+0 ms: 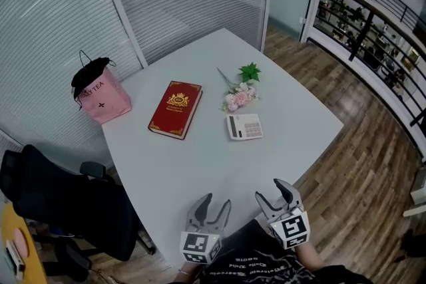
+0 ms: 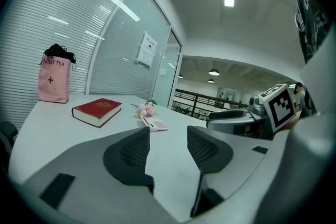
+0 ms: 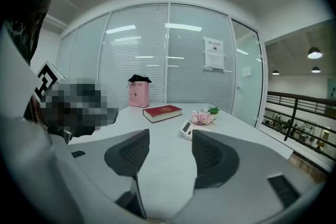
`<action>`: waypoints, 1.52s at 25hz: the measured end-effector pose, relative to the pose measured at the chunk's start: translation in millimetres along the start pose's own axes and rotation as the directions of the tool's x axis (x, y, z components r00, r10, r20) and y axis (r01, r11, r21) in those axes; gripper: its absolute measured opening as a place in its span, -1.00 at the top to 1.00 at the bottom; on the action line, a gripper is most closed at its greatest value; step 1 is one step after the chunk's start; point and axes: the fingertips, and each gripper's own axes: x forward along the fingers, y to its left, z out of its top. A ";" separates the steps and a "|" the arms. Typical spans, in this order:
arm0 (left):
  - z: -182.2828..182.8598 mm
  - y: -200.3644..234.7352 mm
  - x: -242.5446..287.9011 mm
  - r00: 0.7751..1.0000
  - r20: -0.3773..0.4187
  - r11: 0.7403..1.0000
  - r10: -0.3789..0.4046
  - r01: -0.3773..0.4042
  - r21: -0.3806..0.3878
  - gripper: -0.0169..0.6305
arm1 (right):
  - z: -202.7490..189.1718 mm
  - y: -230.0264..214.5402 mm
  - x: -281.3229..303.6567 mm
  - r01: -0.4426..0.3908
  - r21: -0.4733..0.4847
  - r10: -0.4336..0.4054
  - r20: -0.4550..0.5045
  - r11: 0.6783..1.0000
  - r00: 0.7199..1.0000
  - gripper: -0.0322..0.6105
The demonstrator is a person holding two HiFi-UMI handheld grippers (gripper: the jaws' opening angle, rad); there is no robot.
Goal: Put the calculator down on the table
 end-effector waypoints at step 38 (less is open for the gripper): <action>1.4 0.9 13.0 1.000 -0.008 0.998 -0.012 0.011 -0.061 0.89 | -1.4 -1.7 22.4 -0.115 -0.143 0.122 0.043 0.983 0.992 0.88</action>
